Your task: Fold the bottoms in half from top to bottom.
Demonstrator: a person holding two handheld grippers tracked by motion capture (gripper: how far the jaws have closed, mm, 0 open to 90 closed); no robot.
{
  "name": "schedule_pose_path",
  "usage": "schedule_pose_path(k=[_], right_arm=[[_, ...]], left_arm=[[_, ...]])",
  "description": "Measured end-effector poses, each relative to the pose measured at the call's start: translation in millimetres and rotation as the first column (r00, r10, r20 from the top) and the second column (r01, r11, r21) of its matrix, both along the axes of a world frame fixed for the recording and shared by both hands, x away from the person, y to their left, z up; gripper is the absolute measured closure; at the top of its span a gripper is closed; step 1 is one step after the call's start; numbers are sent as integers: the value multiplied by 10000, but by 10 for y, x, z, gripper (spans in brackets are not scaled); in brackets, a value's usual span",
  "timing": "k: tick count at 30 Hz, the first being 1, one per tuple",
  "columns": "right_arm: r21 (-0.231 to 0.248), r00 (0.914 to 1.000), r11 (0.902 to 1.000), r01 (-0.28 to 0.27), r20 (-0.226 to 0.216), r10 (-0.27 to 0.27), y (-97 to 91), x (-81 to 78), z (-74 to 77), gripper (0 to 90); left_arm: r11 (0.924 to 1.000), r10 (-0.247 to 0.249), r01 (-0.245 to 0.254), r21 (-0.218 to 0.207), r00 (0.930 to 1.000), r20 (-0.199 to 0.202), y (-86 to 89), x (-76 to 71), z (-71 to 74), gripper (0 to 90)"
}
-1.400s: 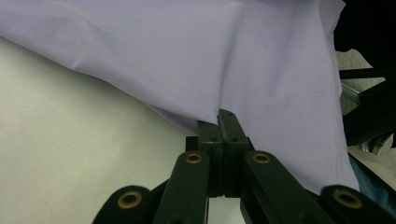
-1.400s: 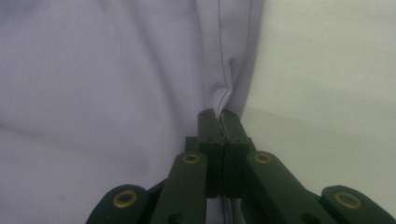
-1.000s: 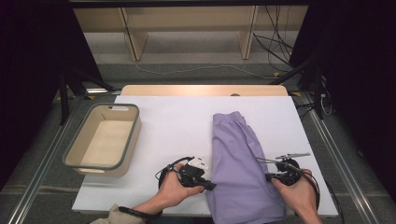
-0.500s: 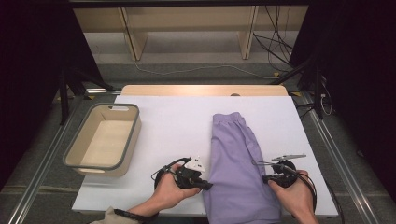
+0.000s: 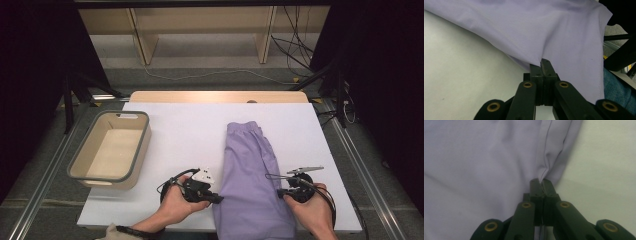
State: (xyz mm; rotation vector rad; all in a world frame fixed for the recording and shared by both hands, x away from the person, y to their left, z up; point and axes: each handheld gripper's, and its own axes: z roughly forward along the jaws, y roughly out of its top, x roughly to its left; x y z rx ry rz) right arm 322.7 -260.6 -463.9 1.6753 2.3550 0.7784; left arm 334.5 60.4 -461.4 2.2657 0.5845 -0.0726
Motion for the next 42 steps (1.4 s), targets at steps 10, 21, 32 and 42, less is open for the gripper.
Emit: schedule_pose_path(k=[10, 21, 32, 42], right_arm=[[33, 9999, 9999, -161, -52, 161, 62, -22, 5, 895], [9, 9989, 9989, -460, -26, 460, 166, -56, 2, 895], [47, 9979, 9979, -651, -67, 651, 238, -82, 4, 895], [49, 9963, 9963, -861, -62, 861, 301, -104, 2, 895]], left_arm=[[9999, 123, -123, -19, 9999, -15, 91, -13, 22, 894], [9998, 209, -209, -12, 9998, -2, 186, -17, 35, 894], [9998, 199, -198, 41, 9998, -91, 269, -44, 29, 895], [9997, 214, -212, 92, 9997, -145, 333, -87, 16, 895]])
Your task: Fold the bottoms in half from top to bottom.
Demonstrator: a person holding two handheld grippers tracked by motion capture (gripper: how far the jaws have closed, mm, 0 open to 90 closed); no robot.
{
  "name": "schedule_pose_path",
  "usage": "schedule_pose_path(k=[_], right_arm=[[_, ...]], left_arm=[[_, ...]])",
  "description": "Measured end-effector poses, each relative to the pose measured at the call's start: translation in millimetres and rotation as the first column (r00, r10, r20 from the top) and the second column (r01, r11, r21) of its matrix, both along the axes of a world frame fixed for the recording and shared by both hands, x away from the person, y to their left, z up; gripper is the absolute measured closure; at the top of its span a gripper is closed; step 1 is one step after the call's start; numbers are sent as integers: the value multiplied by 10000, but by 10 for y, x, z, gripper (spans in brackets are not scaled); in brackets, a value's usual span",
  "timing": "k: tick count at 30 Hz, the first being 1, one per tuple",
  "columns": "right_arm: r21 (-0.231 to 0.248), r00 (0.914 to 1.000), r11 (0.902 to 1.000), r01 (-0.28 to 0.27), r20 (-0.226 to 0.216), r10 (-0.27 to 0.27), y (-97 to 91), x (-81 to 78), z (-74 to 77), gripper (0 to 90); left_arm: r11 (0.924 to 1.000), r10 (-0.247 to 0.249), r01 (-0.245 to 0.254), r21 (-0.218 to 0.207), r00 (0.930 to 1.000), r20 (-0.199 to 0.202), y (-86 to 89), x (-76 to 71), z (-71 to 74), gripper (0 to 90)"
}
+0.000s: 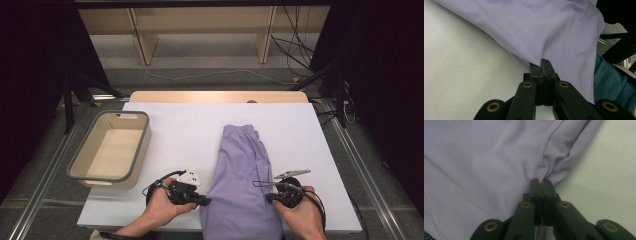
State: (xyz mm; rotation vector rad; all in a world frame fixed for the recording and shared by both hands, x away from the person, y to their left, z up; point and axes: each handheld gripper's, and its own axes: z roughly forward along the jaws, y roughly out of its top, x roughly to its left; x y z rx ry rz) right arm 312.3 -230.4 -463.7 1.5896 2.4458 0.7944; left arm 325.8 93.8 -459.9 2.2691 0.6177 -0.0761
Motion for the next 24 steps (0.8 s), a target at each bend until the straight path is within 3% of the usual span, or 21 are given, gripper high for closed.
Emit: schedule_pose_path(k=[24], right_arm=[[84, 9988, 9987, -496, -11, 496, 146, -53, 3, 894]], left_arm=[[10000, 90, -90, 20, 9999, 62, 163, -104, 11, 894]])
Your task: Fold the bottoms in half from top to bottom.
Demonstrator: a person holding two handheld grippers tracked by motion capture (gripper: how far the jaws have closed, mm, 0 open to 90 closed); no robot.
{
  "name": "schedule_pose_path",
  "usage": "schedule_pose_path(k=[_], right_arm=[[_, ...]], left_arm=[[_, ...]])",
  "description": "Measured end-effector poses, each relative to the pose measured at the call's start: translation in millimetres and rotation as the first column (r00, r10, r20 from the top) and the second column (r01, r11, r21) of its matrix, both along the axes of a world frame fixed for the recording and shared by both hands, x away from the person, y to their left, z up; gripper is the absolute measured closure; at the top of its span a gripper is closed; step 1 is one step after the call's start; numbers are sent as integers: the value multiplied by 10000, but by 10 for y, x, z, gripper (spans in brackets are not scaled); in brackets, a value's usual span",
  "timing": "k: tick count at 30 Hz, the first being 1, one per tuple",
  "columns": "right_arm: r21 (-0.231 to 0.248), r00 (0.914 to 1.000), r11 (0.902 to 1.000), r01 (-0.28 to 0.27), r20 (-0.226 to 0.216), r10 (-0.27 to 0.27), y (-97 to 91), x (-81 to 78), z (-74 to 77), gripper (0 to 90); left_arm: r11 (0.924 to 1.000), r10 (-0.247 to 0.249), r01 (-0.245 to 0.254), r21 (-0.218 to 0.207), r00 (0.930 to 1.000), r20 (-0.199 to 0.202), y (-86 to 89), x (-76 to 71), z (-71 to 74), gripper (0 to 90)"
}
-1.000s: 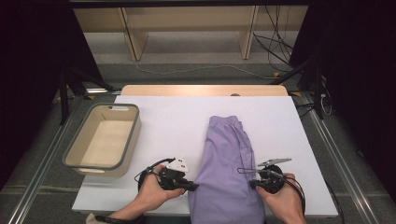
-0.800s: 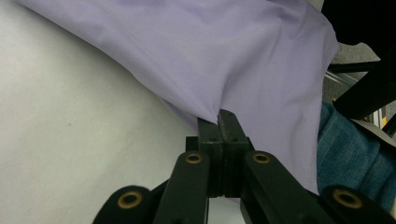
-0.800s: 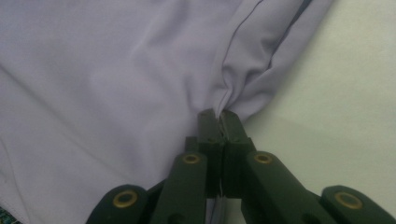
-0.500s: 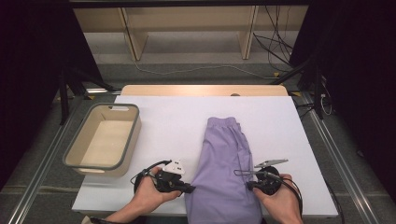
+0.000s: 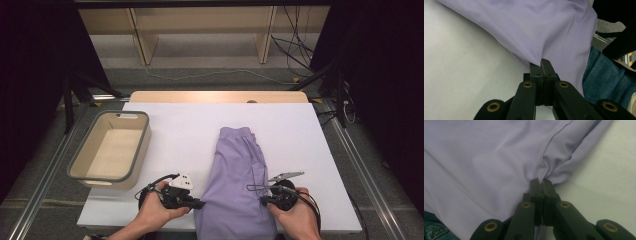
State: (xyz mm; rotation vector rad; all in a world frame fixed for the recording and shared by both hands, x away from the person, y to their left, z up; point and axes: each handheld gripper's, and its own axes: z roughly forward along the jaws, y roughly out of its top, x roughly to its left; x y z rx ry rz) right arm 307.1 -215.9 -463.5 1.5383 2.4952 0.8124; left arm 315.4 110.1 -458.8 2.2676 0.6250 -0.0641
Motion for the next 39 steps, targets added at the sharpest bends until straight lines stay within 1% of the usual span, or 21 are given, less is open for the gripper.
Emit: schedule_pose_path(k=[12, 29, 39], right_arm=[[62, 9998, 9997, -221, -13, 221, 66, -12, -5, 894], [177, 9985, 9985, -522, -167, 525, 152, -43, -10, 893], [234, 9971, 9969, -748, -140, 751, 208, -62, -17, 894]], left_arm=[[9999, 103, -102, 51, 9999, -26, 112, -43, 0, 895], [9997, 246, -246, 26, 9997, -69, 259, -136, -12, 895], [9994, 333, -333, 51, 9994, -105, 337, -169, -15, 895]])
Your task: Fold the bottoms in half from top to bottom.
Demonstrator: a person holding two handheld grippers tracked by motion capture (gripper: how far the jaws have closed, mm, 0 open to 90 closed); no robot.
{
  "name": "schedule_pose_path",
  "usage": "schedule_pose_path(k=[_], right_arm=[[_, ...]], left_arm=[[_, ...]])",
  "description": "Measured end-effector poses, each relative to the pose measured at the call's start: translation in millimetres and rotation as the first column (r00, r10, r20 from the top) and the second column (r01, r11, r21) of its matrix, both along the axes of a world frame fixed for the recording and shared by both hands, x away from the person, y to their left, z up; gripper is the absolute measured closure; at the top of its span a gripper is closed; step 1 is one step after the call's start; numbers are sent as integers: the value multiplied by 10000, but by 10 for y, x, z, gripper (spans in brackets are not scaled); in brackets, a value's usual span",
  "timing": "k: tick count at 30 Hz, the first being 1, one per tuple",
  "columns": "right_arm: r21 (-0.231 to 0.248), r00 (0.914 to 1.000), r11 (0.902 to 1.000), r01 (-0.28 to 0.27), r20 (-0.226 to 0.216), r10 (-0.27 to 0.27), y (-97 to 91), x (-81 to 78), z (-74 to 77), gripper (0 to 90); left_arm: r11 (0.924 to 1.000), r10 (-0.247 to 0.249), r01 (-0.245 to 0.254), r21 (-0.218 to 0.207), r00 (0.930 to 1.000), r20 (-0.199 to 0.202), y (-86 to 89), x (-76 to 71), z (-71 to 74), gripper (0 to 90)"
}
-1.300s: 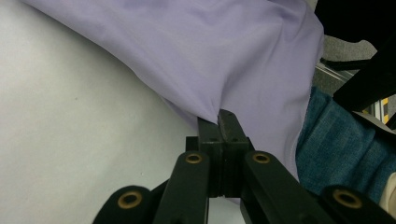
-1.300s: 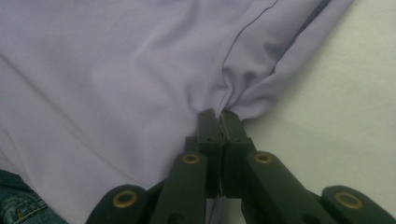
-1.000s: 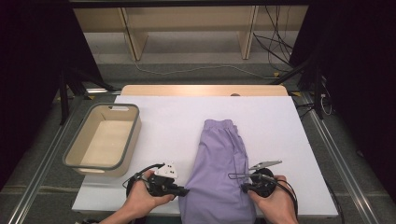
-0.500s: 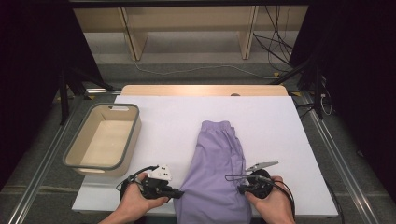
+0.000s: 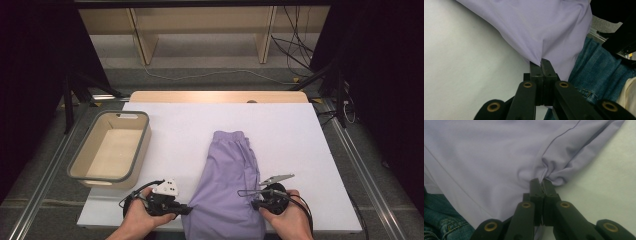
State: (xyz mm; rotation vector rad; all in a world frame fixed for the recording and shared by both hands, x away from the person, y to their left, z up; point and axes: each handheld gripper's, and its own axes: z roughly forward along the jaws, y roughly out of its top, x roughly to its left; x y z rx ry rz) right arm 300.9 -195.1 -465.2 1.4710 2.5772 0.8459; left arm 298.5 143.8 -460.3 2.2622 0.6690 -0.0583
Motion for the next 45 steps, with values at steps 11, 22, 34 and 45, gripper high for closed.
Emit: schedule_pose_path(k=[11, 22, 34, 45], right_arm=[[6, 9999, 9999, -167, -25, 167, 37, -21, 10, 893], [-69, 9996, 9998, -174, -237, 172, -11, -66, 29, 894], [-201, 9985, 9993, -301, -453, 291, -47, -111, 21, 892], [-333, 9983, 9994, -119, -574, 100, -97, -115, 22, 832]], left_arm=[[10000, -32, 31, 44, 10000, 79, 40, -40, -3, 895], [9996, -247, 249, 151, 9996, -125, 1, -66, -42, 894], [9987, -395, 404, 301, 9988, -294, -33, -77, -89, 890], [9962, -637, 644, 585, 9979, -142, -53, -100, -86, 816]])
